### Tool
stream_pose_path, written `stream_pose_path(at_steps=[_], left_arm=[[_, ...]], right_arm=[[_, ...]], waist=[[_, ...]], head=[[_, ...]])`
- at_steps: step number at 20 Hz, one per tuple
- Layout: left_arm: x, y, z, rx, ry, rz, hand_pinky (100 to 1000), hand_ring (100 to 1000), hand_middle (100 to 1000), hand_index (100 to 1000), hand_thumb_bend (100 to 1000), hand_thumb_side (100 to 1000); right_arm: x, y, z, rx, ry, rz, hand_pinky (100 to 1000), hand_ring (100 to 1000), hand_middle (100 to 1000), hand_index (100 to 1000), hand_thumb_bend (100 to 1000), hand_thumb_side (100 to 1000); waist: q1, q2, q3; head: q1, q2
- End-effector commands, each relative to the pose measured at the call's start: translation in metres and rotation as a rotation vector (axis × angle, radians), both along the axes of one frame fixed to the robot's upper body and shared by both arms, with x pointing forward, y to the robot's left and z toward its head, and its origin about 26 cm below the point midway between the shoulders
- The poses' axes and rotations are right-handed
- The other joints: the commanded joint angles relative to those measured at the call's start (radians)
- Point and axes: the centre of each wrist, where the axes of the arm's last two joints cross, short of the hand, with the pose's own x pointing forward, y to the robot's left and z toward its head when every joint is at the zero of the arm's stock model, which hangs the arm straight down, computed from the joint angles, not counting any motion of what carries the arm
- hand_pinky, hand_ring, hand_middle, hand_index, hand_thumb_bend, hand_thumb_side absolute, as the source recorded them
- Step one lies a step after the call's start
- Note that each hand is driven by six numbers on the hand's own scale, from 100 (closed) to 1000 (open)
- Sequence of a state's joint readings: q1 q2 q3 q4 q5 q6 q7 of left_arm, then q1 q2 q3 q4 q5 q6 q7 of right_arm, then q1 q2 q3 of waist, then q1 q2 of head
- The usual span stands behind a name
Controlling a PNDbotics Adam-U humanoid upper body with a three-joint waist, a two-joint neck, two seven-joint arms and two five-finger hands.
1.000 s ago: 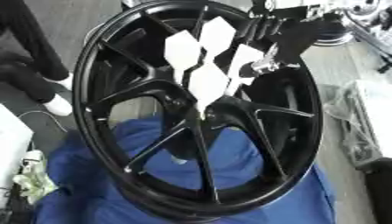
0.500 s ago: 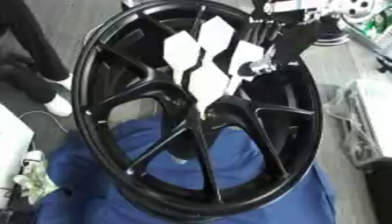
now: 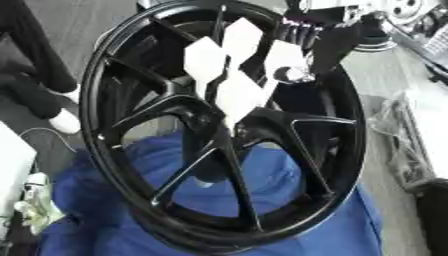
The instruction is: Pull the pin out of the wheel hub.
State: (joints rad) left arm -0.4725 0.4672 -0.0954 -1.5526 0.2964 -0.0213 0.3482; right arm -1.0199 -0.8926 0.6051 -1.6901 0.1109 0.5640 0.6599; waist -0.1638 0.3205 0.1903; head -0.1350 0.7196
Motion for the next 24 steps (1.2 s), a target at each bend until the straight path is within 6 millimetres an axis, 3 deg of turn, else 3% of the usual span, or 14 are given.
stream_pose_path(at_steps=[1, 10, 17, 20, 24], left_arm=[[-0.001, 0.005, 0.011, 0.021, -0.031, 0.003, 634, 706, 657, 681, 161, 881], [-0.001, 0.006, 0.011, 0.025, -0.025, 0.000, 636, 708, 654, 680, 162, 883], [-0.001, 0.007, 0.011, 0.023, -0.030, 0.003, 637, 710, 656, 680, 163, 881], [-0.001, 0.007, 0.011, 0.022, -0.030, 0.003, 637, 709, 657, 680, 162, 881], [-0.001, 0.006, 0.013, 0.019, -0.036, 0.003, 638, 709, 657, 680, 164, 880]], right_arm=[[-0.005, -0.006, 0.014, 0.007, 0.081, -0.069, 735, 649, 480, 583, 241, 100], [-0.016, -0.015, 0.025, 0.058, -0.001, -0.088, 701, 575, 396, 495, 205, 100], [-0.041, -0.035, 0.049, 0.105, -0.161, -0.084, 693, 561, 381, 480, 201, 100], [-0.050, -0.049, 0.058, 0.134, -0.232, -0.106, 691, 558, 381, 480, 183, 100], [-0.053, -0.081, 0.057, 0.173, -0.295, -0.215, 691, 558, 385, 483, 166, 100]], waist=[[0.010, -0.026, -0.003], [0.009, -0.027, -0.006], [0.010, -0.025, -0.009], [0.012, -0.024, -0.012], [0.014, -0.021, -0.013]], head=[[-0.006, 0.005], [-0.007, 0.006], [-0.006, 0.005], [-0.004, 0.004], [0.000, -0.002]])
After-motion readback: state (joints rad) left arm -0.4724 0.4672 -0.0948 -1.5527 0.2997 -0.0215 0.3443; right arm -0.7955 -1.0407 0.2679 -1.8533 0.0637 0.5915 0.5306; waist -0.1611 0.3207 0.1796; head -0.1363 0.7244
